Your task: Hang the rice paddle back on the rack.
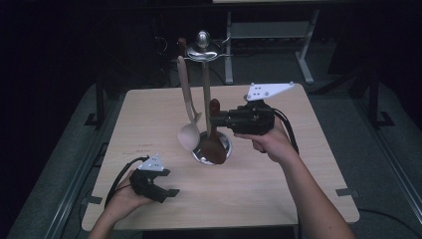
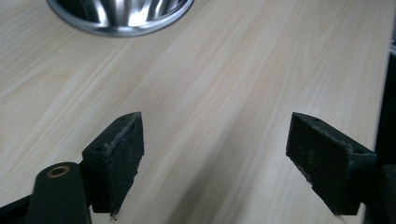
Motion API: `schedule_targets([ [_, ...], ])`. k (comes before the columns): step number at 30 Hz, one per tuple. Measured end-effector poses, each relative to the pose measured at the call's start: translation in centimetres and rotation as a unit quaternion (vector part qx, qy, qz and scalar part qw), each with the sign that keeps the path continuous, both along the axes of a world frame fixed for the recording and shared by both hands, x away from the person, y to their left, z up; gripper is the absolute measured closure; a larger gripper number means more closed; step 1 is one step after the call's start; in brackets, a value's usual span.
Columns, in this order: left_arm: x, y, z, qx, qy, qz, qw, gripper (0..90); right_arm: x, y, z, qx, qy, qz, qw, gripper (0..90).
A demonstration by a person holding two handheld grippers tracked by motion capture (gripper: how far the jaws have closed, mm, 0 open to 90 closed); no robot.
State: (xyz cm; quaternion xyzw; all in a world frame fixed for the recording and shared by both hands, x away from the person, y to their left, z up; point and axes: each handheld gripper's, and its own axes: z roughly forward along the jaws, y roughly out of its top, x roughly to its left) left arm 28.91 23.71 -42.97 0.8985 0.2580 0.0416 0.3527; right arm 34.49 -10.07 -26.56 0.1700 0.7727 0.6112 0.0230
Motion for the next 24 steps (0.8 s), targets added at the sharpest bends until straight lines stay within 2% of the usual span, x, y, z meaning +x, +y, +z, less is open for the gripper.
schedule_targets([
  [3,0.3,0.4,-0.5,-0.003,-0.006,0.013,0.9999,18.0,0.4,0.3,0.7,0.002,-0.004,0.008,1.0,77.4],
  [9,0.6,0.9,-0.9,-0.016,-0.013,0.023,0.9995,17.9,1.0,0.8,2.2,0.001,-0.015,0.025,0.9996,77.4],
  [15,0.5,1.0,-0.7,-0.023,-0.016,0.023,0.9994,18.0,1.8,1.2,4.1,0.011,-0.023,0.045,0.9987,77.4],
  [19,0.5,1.1,-0.7,-0.018,-0.016,0.019,0.9995,18.0,2.2,1.5,5.0,0.013,-0.026,0.053,0.9981,77.4],
  [24,0.5,1.1,-0.6,-0.023,-0.016,0.023,0.9993,18.0,2.7,1.4,5.8,0.016,-0.026,0.053,0.9981,77.4],
])
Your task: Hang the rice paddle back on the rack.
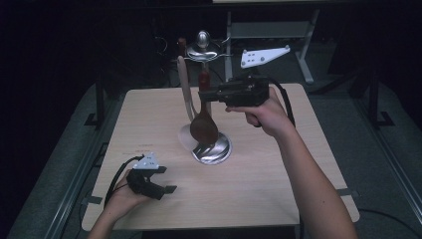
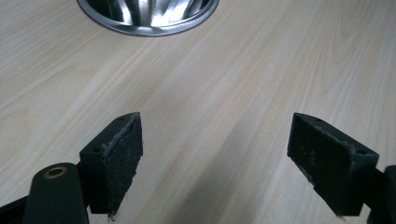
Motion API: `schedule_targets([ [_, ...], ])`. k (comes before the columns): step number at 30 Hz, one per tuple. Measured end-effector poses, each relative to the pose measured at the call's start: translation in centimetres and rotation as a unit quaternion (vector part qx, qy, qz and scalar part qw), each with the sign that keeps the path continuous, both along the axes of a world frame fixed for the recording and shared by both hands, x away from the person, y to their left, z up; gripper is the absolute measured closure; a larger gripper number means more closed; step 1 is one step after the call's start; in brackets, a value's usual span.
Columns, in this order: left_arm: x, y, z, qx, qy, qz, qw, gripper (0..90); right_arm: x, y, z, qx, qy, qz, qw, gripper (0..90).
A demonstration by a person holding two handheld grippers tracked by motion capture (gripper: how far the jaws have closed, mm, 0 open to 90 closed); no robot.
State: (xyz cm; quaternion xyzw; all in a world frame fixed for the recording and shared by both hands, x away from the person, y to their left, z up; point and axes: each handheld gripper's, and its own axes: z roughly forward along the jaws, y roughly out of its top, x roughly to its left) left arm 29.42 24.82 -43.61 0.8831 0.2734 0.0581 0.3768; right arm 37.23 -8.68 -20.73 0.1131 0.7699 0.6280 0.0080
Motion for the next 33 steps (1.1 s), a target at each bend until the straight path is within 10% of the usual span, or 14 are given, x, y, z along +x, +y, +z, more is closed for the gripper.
schedule_targets([
  [33,-0.2,-0.2,0.0,0.0,0.002,-0.004,1.0,17.9,2.9,-0.4,0.4,0.017,0.035,0.004,0.9992,75.4],
])
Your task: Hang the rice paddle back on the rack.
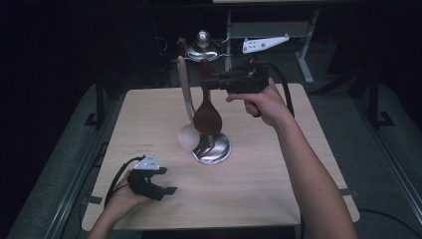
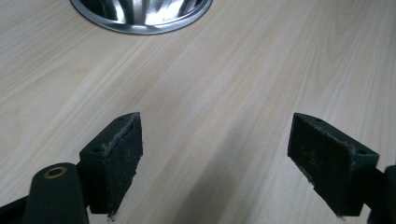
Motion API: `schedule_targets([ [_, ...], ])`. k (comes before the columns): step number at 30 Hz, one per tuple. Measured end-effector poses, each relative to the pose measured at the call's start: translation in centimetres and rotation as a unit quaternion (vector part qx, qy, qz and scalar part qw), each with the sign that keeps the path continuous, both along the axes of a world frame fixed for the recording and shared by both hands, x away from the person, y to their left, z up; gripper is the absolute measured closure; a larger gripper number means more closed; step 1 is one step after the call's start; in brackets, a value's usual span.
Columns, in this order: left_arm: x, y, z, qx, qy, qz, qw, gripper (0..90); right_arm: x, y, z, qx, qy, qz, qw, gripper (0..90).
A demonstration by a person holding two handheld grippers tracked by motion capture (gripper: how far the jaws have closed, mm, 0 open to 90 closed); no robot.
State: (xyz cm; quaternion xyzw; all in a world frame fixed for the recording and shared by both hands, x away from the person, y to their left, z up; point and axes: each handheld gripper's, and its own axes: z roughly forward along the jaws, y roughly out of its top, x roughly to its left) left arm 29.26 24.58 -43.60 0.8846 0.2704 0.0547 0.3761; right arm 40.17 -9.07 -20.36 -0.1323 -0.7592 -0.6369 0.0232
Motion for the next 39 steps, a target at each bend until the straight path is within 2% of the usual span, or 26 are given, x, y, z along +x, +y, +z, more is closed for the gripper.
schedule_targets([
  [5,0.0,0.1,0.1,0.003,0.001,0.0,1.0,17.8,-0.1,-0.4,-0.3,-0.008,-0.003,-0.018,0.9998,69.8],
  [11,0.1,0.2,0.2,0.003,-0.001,-0.001,1.0,17.8,-0.9,-1.2,-0.6,-0.029,-0.019,-0.042,0.9985,55.0],
  [17,0.1,0.3,0.3,0.003,-0.002,-0.003,1.0,17.6,-2.0,-2.5,-1.6,-0.051,-0.033,-0.078,0.9951,40.0],
  [24,0.0,0.4,0.4,-0.003,-0.004,0.0,1.0,17.5,-3.2,-4.0,-3.2,-0.061,-0.039,-0.111,0.9913,32.3],
  [28,0.0,0.4,0.4,-0.004,-0.003,0.002,1.0,17.4,-3.8,-4.8,-4.5,-0.076,-0.038,-0.13,0.9879,29.1],
  [31,0.0,0.5,0.5,-0.006,-0.004,0.004,1.0,17.4,-4.3,-5.8,-5.8,-0.089,-0.043,-0.149,0.9839,27.4],
  [37,0.0,0.4,0.4,-0.005,-0.003,0.001,1.0,17.3,-5.2,-7.7,-8.5,-0.11,-0.026,-0.175,0.978,25.7],
  [39,0.0,0.4,0.4,-0.004,-0.002,0.001,1.0,17.3,-5.7,-8.4,-9.9,-0.115,-0.02,-0.186,0.9755,25.2],
])
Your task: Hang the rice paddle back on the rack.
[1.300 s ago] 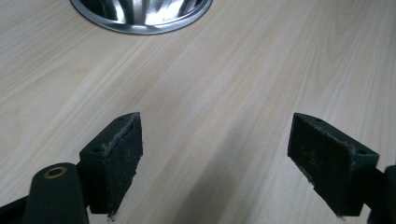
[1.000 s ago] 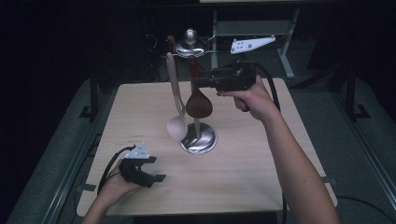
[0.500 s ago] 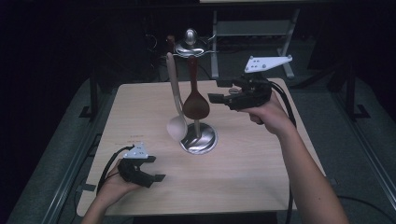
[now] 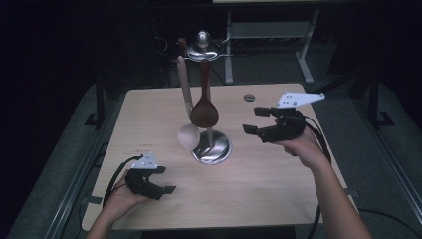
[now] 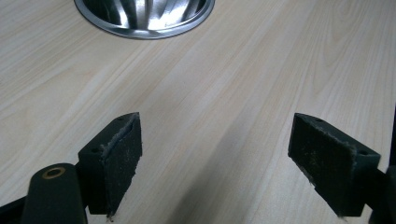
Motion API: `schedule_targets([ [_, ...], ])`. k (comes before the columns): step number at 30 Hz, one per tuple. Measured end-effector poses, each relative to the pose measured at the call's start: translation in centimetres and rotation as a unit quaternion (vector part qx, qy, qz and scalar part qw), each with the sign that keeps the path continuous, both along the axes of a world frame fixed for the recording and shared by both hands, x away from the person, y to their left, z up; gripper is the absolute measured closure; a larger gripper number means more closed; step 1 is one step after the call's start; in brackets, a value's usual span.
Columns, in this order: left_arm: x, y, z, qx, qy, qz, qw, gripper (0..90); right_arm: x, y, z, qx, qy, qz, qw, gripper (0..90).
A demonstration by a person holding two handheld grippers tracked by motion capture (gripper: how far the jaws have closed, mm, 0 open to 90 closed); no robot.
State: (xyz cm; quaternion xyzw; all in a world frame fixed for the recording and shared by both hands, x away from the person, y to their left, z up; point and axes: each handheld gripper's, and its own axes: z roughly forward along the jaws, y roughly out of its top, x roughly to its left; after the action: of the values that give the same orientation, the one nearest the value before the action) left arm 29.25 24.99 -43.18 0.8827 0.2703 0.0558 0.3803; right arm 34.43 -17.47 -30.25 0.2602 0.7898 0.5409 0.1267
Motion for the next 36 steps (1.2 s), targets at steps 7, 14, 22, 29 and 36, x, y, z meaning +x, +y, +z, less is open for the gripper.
schedule_targets([
  [7,0.0,0.1,0.0,0.0,-0.001,0.003,1.0,17.4,-1.1,-1.7,-4.2,-0.012,0.02,-0.038,0.999,22.7],
  [14,0.0,0.1,-0.1,-0.001,0.002,0.002,1.0,17.4,-2.4,-3.6,-8.1,-0.019,0.038,-0.083,0.9956,19.5],
  [22,0.0,0.1,-0.4,0.007,0.003,-0.003,1.0,17.2,-4.0,-4.9,-11.2,-0.043,0.05,-0.119,0.9908,15.8],
  [29,-0.1,0.2,-0.6,0.007,0.003,-0.001,1.0,17.2,-5.7,-6.1,-14.1,-0.056,0.071,-0.125,0.988,12.9],
  [36,0.0,0.1,-0.9,0.015,0.002,-0.006,0.9999,17.2,-6.2,-7.5,-15.6,-0.098,0.076,-0.146,0.9816,13.0],
])
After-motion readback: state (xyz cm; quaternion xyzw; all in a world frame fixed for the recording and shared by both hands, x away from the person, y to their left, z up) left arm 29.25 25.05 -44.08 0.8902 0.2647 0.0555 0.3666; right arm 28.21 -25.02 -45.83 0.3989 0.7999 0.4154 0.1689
